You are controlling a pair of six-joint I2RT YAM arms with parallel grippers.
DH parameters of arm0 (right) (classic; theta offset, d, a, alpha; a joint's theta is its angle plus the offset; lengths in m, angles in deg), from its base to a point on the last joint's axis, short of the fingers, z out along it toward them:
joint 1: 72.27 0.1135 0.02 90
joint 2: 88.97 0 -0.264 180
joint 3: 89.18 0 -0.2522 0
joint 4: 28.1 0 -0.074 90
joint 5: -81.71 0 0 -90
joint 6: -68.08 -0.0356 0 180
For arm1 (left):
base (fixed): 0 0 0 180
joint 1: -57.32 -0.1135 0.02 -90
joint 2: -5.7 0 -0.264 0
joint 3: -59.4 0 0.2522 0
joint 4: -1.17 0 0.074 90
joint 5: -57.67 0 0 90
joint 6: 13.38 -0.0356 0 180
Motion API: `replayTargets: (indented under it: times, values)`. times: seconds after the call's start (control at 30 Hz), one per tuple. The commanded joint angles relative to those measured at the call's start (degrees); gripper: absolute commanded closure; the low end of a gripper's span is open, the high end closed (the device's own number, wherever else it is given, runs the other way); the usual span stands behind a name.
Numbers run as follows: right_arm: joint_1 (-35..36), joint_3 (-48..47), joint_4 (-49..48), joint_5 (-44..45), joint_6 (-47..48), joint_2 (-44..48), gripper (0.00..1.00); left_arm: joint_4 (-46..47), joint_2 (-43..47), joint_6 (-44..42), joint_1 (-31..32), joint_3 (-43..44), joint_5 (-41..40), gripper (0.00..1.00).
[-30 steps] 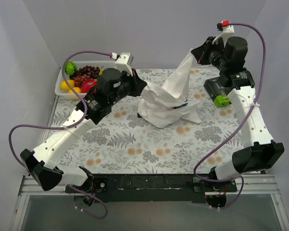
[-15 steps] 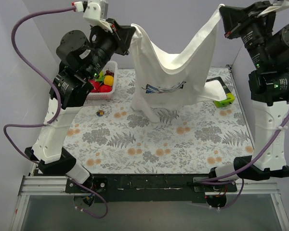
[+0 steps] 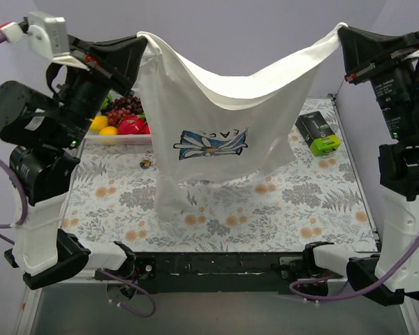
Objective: Pin the brooch onto the clothing
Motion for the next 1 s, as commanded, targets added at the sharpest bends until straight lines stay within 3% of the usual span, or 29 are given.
replayTargets:
  times: [0.0, 0.2, 0.47, 0.63, 0.97]
  values:
    - [-0.27, -0.45, -5.92, 0.46, -0.86, 5.51, 0.99, 0.93, 4.48, 0.54, -0.15, -0.94, 4.26, 1.0]
    - [-0.27, -0.18, -5.65, 2.13, 0.28, 7.45, 0.99, -0.83, 4.4, -0.95, -0.15, 1.16, 6.2, 1.0]
    - [-0.18, 2.71, -6.18, 3.45, 1.34, 3.77, 0.99, -1.71, 0.54, -3.85, -0.15, -3.05, -9.24, 1.0]
    - [-0.18, 2.72, -6.71, 4.86, 2.3, -0.27, 0.99, 2.68, -2.27, -4.55, -0.15, -6.92, -12.34, 1.0]
    - [-0.18, -7.12, -5.83, 4.51, 1.78, -6.88, 0.99, 3.74, -8.44, -5.61, -0.15, 2.74, -11.73, 1.0]
